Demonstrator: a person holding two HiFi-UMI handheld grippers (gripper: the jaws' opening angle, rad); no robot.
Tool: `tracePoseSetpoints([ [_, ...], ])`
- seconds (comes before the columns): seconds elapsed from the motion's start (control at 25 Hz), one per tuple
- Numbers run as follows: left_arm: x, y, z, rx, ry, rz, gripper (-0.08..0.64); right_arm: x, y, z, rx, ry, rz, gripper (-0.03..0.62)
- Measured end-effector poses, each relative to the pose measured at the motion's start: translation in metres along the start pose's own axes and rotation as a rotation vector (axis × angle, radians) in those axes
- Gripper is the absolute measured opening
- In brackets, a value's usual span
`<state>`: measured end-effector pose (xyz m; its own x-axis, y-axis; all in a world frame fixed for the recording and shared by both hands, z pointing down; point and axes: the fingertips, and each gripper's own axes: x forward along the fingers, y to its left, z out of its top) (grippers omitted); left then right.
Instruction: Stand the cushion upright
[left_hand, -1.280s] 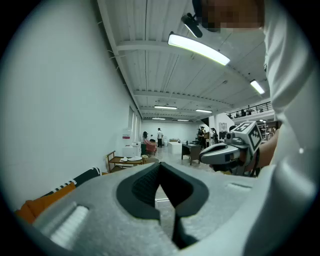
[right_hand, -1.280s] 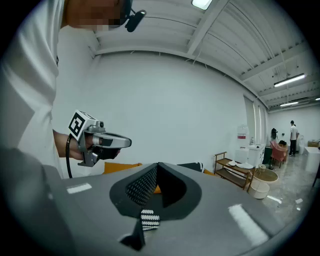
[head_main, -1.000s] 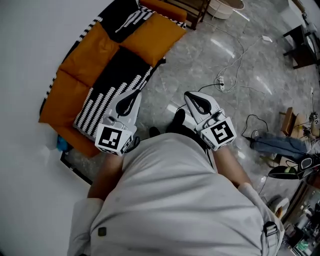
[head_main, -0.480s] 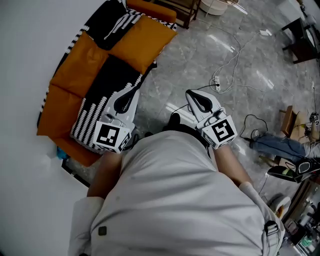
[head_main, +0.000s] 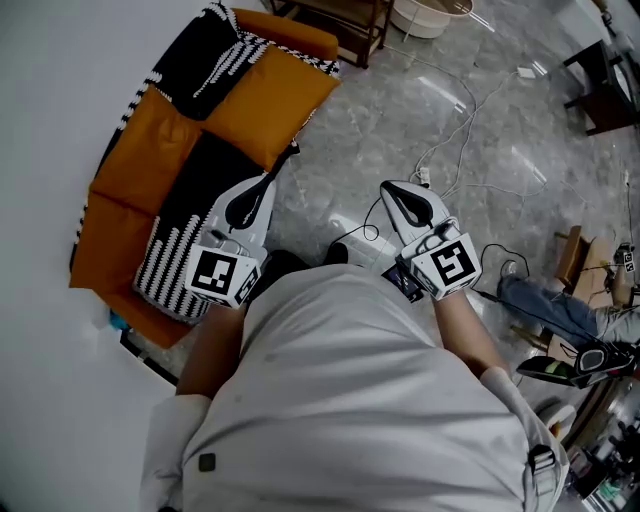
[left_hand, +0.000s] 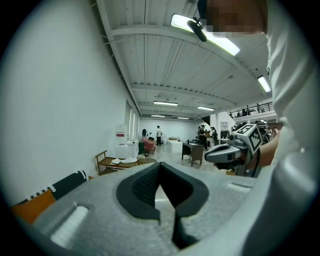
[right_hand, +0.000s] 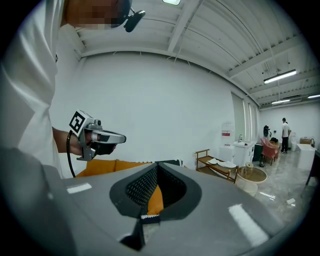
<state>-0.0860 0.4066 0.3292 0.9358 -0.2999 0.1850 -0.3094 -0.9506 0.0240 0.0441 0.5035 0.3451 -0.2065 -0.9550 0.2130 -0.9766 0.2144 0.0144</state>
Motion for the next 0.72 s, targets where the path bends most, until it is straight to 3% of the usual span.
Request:
tracePoseSetpoints([
  [0.32,0.050,0.041,-0.002,-0.018,0.009,-0.009,0.003,0.045,-0.041,-0.010,0.032,0.032,-0.001,0.012],
  [0.72,0.119,0.170,0.013,-0.046,-0.008,-0.038,0.003,0.168,-0.091,0.024,0.014,0.063,-0.017,0.011],
])
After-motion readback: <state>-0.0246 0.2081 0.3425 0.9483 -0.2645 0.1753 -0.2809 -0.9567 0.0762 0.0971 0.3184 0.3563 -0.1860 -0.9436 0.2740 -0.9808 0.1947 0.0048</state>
